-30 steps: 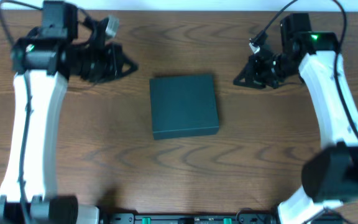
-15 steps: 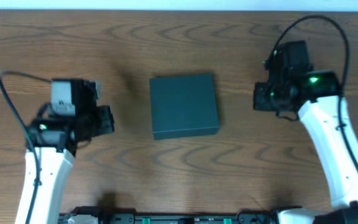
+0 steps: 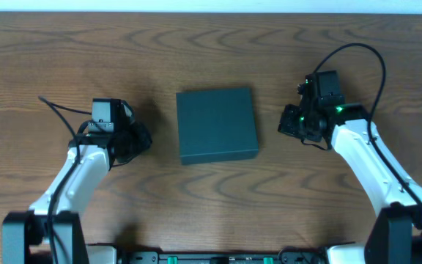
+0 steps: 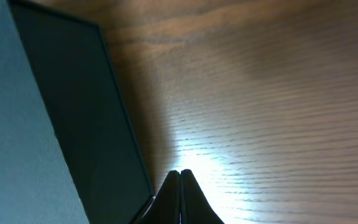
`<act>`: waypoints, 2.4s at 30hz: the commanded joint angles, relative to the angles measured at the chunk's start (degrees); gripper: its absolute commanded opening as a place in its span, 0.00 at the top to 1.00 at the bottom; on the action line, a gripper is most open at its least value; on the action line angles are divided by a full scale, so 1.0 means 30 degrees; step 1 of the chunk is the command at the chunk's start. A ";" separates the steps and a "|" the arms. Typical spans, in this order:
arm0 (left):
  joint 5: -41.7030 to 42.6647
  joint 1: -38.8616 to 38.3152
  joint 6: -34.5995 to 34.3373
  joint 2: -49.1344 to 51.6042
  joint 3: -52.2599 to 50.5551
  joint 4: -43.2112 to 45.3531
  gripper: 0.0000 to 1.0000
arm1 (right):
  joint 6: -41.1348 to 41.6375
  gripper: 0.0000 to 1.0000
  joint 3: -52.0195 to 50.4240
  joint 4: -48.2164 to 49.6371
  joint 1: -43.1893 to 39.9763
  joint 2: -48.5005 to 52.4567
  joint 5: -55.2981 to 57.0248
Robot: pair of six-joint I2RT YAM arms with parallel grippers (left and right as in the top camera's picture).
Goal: Pack container
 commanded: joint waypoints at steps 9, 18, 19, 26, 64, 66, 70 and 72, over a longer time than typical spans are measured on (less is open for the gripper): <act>0.1865 -0.1311 -0.2805 0.1603 -0.0066 0.3898 0.94 | 0.1967 0.98 0.0029 0.3242 0.1457 0.2973 -0.3789; 0.0306 -0.2557 -0.3424 0.1603 -0.0066 0.4459 0.94 | 0.2645 0.98 0.0036 0.4167 0.2222 0.3504 -0.4554; -0.0160 -0.2565 -0.3439 0.1603 -0.0066 0.4233 0.94 | 0.2637 0.98 0.0036 0.4131 0.2266 0.3504 -0.4561; 0.1217 -0.2659 -0.4889 0.1603 -0.0066 0.6397 0.94 | 0.2790 0.98 0.0036 0.4109 0.2353 0.3504 -0.4772; 0.0364 -0.4065 -0.7337 0.2856 0.0080 1.0994 0.94 | 0.4167 0.99 0.0073 0.6798 -0.0510 0.3504 -0.6193; 0.0342 -0.4058 -0.7366 0.2856 0.0087 1.1227 0.94 | 0.4459 0.98 0.0073 0.7045 -0.0510 0.3512 -0.6207; 0.0138 -0.4058 -0.7359 0.2856 0.0087 1.1285 0.94 | 0.4728 0.98 0.0073 0.7468 -0.0510 0.3512 -0.6375; -0.0015 -0.4058 -0.7359 0.2856 0.0087 1.1336 0.94 | 0.5005 0.98 0.0073 0.7767 -0.0510 0.3512 -0.6477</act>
